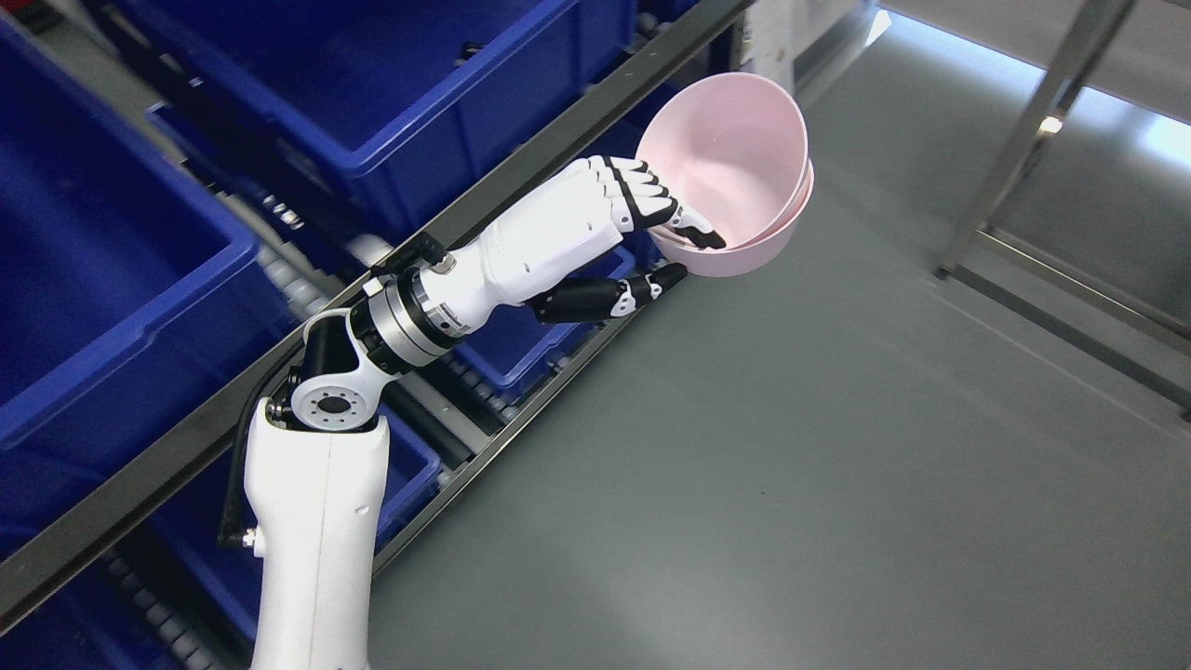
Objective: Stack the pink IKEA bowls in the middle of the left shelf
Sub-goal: 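Carry the stacked bowls in the left hand while turning toward the blue bins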
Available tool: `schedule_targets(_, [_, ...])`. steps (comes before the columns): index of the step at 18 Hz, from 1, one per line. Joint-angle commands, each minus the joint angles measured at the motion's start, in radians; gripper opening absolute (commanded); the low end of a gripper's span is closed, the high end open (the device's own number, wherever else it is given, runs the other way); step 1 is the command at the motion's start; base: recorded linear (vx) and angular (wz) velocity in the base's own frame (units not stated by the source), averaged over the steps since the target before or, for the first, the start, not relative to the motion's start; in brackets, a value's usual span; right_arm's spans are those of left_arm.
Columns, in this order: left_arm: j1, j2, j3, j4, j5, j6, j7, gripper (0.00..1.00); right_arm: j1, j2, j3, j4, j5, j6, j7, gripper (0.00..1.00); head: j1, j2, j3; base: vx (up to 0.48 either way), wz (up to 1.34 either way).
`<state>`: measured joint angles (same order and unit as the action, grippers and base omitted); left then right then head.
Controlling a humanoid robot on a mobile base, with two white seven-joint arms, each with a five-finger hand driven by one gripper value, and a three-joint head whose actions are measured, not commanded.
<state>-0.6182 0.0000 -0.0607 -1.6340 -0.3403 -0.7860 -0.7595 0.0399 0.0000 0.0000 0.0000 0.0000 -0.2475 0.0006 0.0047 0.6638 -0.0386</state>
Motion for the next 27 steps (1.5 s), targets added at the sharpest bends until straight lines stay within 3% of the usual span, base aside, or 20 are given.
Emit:
schedule_targets(1, [-0.184,0.017,-0.068,-0.013,0.009,0.001,0.0,0.02,0.0,-0.017,-0.005,-0.017,-0.002,0.001,-0.001,1.0,0.0,0.0,0.0,-0.251,0.83])
schedule_targets(5, [-0.302,0.017,-0.068,-0.013,0.006,0.109,-0.006,0.02,0.0,-0.017,-0.005,-0.017,-0.002,0.001,-0.001,1.0,0.0,0.0,0.0,-0.159,0.8])
schedule_targets(9, [-0.322,0.017,-0.07,-0.004,-0.003,0.201,-0.032,0.02,0.0,-0.017,-0.005,-0.017,-0.002,0.001,-0.001,1.0,0.0,0.0,0.0,-0.106,0.84])
schedule_targets(16, [-0.33,0.017,-0.053,0.213,-0.111,0.206,-0.078,0.03,0.0,-0.017,-0.005,-0.017,-0.002,0.001,-0.001,1.0,0.0,0.0,0.0,0.013,0.65])
schedule_targets(23, [-0.428,0.017,-0.056,0.465,-0.149,0.209,-0.066,0.03,0.0,-0.017,-0.005,-0.017,-0.002,0.001,-0.001,1.0,0.0,0.0,0.0,0.093,0.34])
schedule_targets(27, [-0.44,0.017,-0.065,0.516,-0.151,0.209,-0.061,0.03,0.0,-0.017,-0.005,-0.017,-0.002,0.001,-0.001,1.0,0.0,0.0,0.0,0.096,0.07])
